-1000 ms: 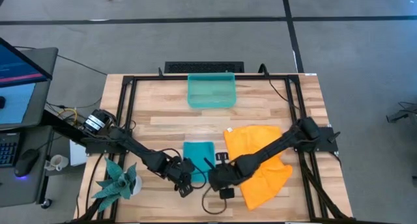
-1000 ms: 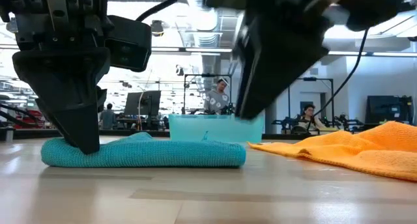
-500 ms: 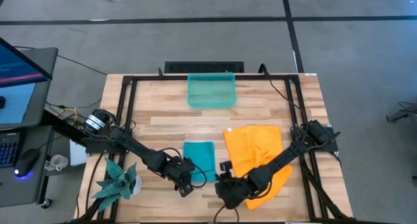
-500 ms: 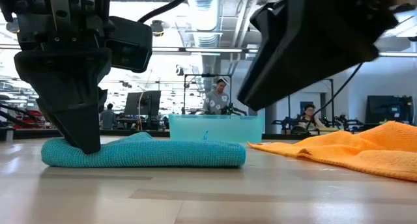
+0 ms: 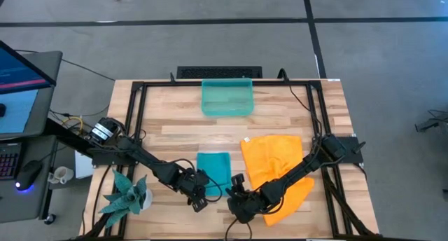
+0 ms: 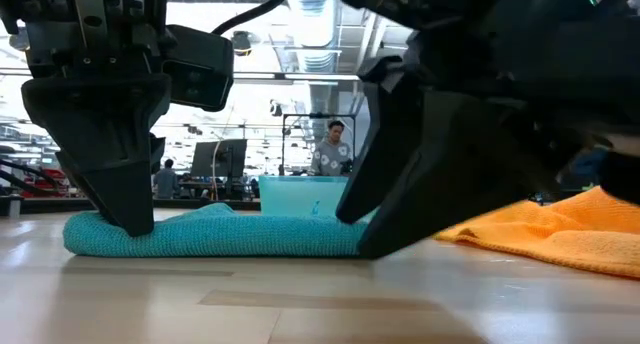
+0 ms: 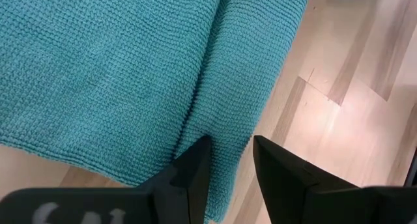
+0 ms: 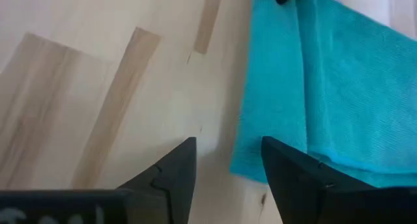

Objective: Roll microfiber towels into tight, uniform cylinder then place into a basket
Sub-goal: Roll the blue microfiber cloth

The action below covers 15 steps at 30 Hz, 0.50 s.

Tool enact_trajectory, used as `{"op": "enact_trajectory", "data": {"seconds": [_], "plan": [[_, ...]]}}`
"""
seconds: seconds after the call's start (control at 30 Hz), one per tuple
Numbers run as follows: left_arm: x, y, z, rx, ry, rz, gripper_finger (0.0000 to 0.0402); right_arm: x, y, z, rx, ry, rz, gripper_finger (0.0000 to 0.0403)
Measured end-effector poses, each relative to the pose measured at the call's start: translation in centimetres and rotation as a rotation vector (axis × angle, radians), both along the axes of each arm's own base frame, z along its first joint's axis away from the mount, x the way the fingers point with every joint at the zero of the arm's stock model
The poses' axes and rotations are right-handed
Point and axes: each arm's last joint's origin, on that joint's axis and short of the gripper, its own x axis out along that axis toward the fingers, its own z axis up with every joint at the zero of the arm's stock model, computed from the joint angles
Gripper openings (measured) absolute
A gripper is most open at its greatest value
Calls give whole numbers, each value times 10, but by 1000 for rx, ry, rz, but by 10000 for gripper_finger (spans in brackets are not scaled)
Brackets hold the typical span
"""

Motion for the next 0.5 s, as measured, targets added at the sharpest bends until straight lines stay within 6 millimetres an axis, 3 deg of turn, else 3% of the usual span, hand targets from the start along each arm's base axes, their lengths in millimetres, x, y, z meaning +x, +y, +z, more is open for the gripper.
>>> {"op": "enact_trajectory", "data": {"seconds": [0.5], "plan": [[0,0,0,14,-6,-31,114,13,-24,-1,26,26,-64,178]]}}
